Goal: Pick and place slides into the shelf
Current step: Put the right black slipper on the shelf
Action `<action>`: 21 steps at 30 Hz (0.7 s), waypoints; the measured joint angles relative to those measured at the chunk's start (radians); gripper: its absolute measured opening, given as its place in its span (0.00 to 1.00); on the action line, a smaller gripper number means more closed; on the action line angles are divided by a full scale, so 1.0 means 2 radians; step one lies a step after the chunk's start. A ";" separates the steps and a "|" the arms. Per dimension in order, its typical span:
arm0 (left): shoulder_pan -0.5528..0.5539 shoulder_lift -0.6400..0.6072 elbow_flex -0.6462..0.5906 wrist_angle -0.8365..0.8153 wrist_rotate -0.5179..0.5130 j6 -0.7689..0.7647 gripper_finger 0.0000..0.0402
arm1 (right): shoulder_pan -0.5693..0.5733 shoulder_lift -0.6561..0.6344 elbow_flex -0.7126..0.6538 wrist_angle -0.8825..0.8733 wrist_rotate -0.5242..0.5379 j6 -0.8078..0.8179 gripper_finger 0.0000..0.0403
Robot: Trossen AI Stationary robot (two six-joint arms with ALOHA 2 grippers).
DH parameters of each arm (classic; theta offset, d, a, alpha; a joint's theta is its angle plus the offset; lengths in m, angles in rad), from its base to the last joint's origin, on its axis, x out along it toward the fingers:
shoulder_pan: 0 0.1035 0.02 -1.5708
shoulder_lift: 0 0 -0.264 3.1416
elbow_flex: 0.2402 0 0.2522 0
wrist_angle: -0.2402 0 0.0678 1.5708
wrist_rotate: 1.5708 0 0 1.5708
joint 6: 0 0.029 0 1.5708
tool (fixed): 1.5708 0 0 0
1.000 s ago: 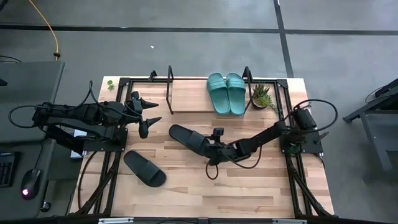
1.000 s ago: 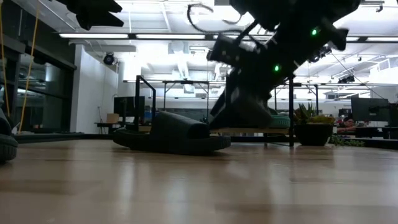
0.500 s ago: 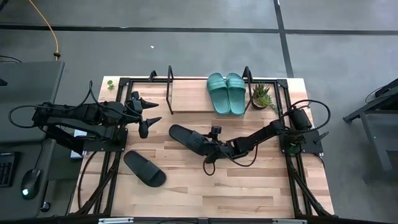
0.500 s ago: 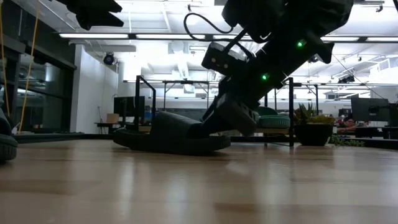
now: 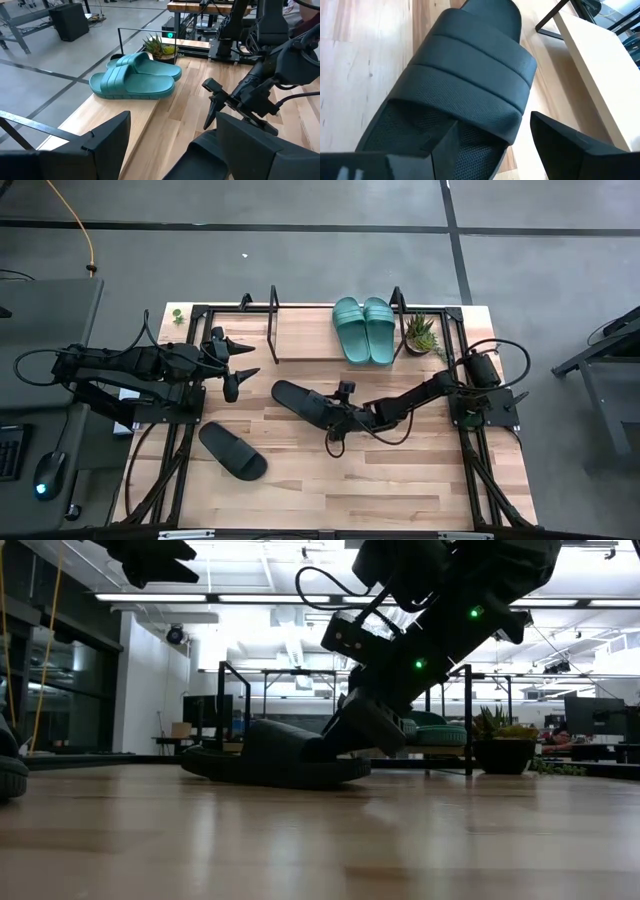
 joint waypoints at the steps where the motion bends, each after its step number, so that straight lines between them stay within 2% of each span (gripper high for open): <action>1: 0.000 0.000 0.000 0.000 0.000 0.000 0.68 | 0.000 0.000 0.000 0.002 0.000 0.000 0.56; 5: 0.000 0.000 0.000 0.000 0.000 0.000 0.68 | 0.000 0.000 0.000 0.006 -0.003 0.000 0.55; 9: 0.000 0.000 0.000 0.000 0.000 0.000 0.68 | -0.002 0.001 0.000 0.006 -0.006 0.001 0.48; 21: 0.000 0.000 0.000 0.000 0.000 0.000 0.68 | -0.012 0.000 0.001 0.009 -0.043 0.026 0.08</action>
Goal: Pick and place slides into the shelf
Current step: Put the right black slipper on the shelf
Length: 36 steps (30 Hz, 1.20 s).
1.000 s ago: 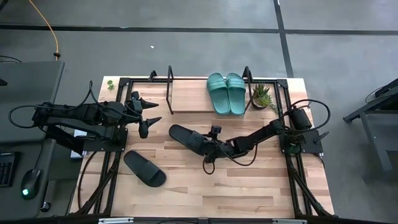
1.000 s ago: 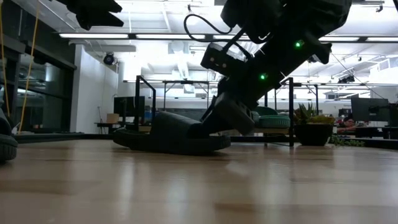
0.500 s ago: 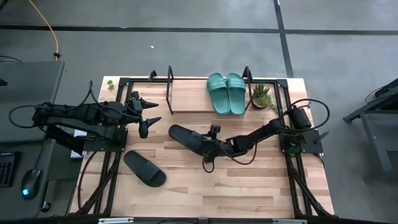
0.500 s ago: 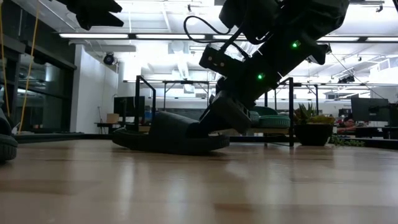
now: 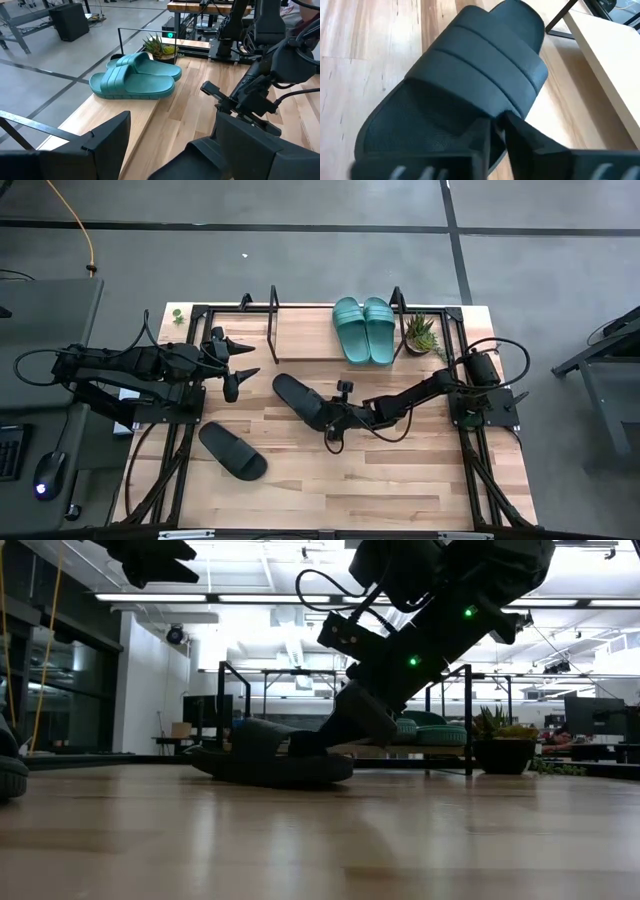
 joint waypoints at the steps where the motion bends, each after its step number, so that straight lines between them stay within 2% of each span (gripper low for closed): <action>1: 0.000 0.000 0.000 0.000 0.000 0.000 0.68 | 0.000 0.000 0.000 0.000 -0.002 0.000 0.05; 3: 0.000 0.000 0.000 0.000 0.000 0.000 0.68 | 0.000 0.000 0.000 0.001 -0.009 0.000 0.02; 12: 0.000 0.000 0.000 0.000 0.000 0.000 0.68 | 0.000 0.000 0.009 0.008 -0.017 -0.016 0.00; 17: 0.000 0.000 0.000 0.000 0.000 0.000 0.68 | 0.000 0.000 0.049 -0.045 -0.017 -0.016 0.00; 28: 0.000 0.000 0.000 0.000 0.000 0.000 0.68 | 0.015 0.000 0.149 -0.251 0.061 0.034 0.00; 36: 0.000 0.000 0.000 0.000 0.000 -0.001 0.68 | 0.033 -0.003 0.183 -0.287 0.106 0.036 0.00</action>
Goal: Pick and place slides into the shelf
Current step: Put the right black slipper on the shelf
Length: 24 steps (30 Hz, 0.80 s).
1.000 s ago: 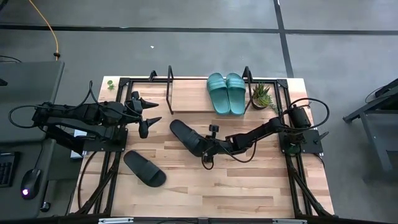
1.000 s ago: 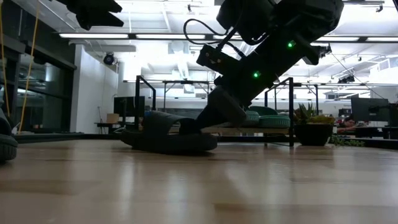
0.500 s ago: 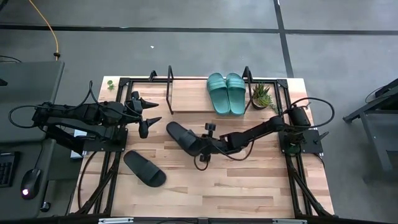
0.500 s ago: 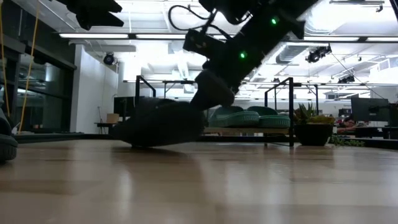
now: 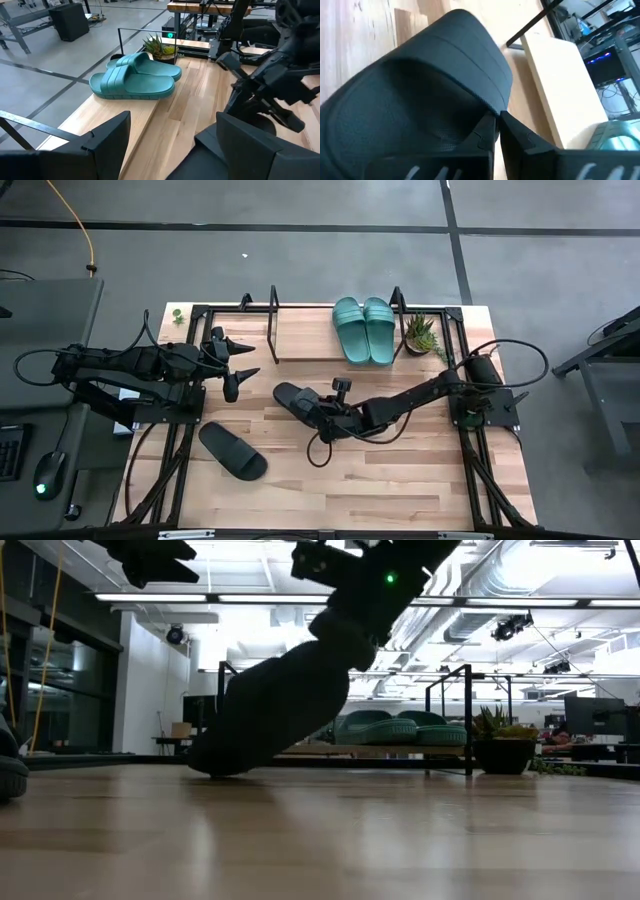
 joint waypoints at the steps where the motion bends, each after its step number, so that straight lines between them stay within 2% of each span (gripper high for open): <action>1: 0.000 0.000 0.000 0.000 0.000 0.000 0.68 | 0.001 -0.003 0.001 -0.006 0.002 0.000 0.00; 7: 0.000 0.000 0.000 0.000 0.000 0.000 0.68 | 0.002 -0.032 0.006 -0.049 0.033 0.014 0.00; 14: 0.000 0.000 0.000 0.000 0.000 0.000 0.68 | -0.002 -0.071 0.006 -0.060 0.097 0.012 0.00; 24: 0.000 0.000 0.000 0.000 0.000 0.000 0.68 | -0.034 -0.075 0.006 -0.062 0.175 0.024 0.00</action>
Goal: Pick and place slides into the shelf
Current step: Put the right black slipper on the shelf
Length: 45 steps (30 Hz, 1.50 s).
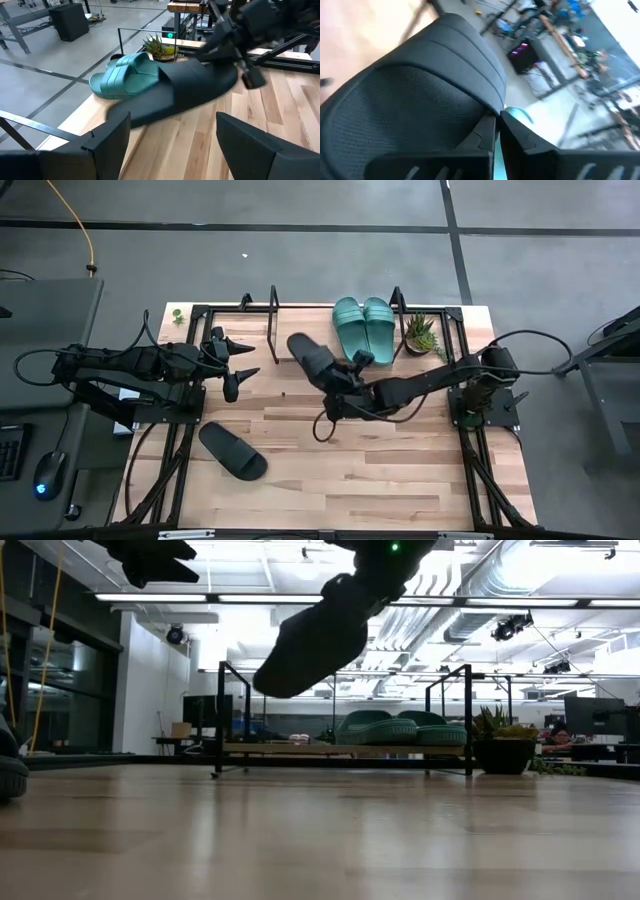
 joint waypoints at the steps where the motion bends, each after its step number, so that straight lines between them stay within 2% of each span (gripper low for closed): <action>1: 0.000 0.000 0.000 0.000 0.000 0.000 0.68 | -0.004 0.000 0.000 0.000 0.009 0.002 0.00; 4: 0.000 0.000 0.000 0.000 0.000 0.000 0.68 | -0.019 0.000 0.000 0.001 0.028 0.010 0.00; 10: 0.000 0.000 0.000 0.000 0.000 0.000 0.68 | -0.053 0.007 0.000 0.002 0.025 0.037 0.00; 17: 0.000 0.000 0.000 0.000 0.000 0.000 0.68 | -0.084 0.054 0.000 0.022 0.015 0.044 0.00; 33: 0.000 0.000 0.000 0.000 0.000 0.001 0.68 | -0.113 0.117 0.000 0.085 0.036 0.040 0.00; 40: 0.000 0.000 0.000 0.000 0.000 0.001 0.68 | -0.122 0.151 0.000 0.097 0.084 0.051 0.00; 45: 0.000 0.000 0.000 0.000 0.000 0.001 0.68 | -0.121 0.153 0.000 0.094 0.088 0.062 0.00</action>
